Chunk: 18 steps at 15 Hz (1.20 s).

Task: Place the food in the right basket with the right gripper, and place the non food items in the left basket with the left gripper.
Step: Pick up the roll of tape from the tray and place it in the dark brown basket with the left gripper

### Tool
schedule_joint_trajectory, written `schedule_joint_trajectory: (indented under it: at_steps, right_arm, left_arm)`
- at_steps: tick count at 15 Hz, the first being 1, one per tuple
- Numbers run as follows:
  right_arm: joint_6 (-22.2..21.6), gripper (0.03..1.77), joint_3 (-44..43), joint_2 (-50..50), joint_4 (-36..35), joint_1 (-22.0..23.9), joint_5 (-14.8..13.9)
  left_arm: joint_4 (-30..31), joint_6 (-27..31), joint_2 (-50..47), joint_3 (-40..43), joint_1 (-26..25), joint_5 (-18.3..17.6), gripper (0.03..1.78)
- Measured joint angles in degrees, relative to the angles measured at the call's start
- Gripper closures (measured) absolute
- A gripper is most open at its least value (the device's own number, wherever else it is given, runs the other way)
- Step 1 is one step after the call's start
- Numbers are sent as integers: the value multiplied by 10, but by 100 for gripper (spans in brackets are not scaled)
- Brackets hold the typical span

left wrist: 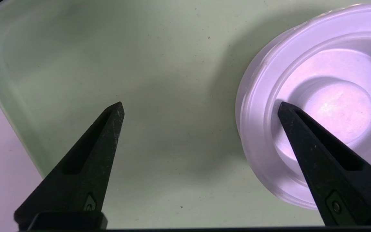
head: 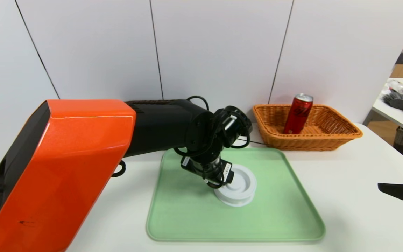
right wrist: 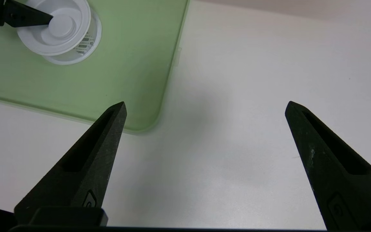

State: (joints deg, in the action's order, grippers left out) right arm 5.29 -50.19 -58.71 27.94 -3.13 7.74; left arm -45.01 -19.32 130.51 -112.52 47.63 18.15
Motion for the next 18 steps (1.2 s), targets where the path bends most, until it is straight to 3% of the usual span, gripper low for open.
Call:
schedule_joint_trajectory:
  at_steps: [7, 11, 15, 16, 17, 18]
  right_arm:
    - [0, 10, 0, 0, 0, 0, 0]
    - [0, 10, 0, 0, 0, 0, 1]
    - [0, 10, 0, 0, 0, 0, 1]
    - [0, 10, 0, -1, 0, 0, 1]
    - [0, 10, 0, -1, 0, 0, 1]
    - [0, 10, 0, -1, -1, 0, 1]
  left_arm:
    - [-2, -9, 0, 0, 0, 0, 12]
    - [-2, -13, 1, 0, 0, -2, 71]
    - [-2, -14, 2, 0, 0, -2, 109]
    - [-2, -15, 2, 0, 0, -1, 149]
    - [-2, -20, 1, -1, 0, -2, 162]
    - [-1, -25, 1, -1, 0, -2, 162]
